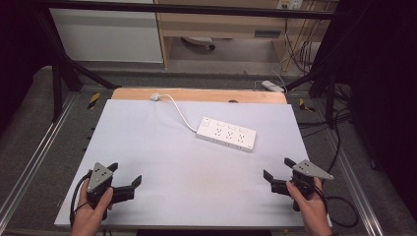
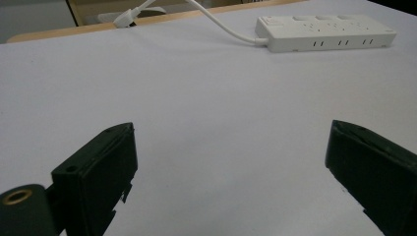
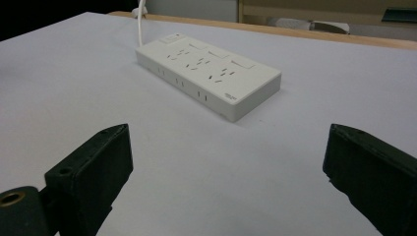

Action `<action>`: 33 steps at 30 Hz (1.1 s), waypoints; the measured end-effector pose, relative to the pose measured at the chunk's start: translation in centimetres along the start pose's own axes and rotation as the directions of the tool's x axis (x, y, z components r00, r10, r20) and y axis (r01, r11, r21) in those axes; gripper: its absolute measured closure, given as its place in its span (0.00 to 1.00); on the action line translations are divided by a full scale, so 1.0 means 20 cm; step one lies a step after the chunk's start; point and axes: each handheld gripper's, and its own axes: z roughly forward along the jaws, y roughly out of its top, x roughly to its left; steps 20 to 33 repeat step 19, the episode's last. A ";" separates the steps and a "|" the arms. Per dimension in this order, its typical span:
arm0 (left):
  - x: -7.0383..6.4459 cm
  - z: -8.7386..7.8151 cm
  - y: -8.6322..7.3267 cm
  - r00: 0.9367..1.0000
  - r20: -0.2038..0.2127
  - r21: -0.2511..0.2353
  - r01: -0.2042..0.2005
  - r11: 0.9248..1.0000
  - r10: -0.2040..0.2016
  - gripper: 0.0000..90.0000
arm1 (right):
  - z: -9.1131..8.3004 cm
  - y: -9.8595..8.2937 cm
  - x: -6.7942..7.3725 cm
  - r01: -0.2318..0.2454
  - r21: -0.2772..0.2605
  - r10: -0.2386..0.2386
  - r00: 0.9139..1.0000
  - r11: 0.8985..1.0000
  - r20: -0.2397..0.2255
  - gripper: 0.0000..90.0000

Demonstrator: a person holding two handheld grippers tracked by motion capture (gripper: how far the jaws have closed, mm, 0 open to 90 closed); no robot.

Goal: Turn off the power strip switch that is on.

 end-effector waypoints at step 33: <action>0.00 0.00 0.00 1.000 0.002 -0.006 0.001 1.000 -0.001 0.06 | 0.25 -0.03 0.13 0.093 0.071 -0.087 0.993 0.993 -0.078 0.05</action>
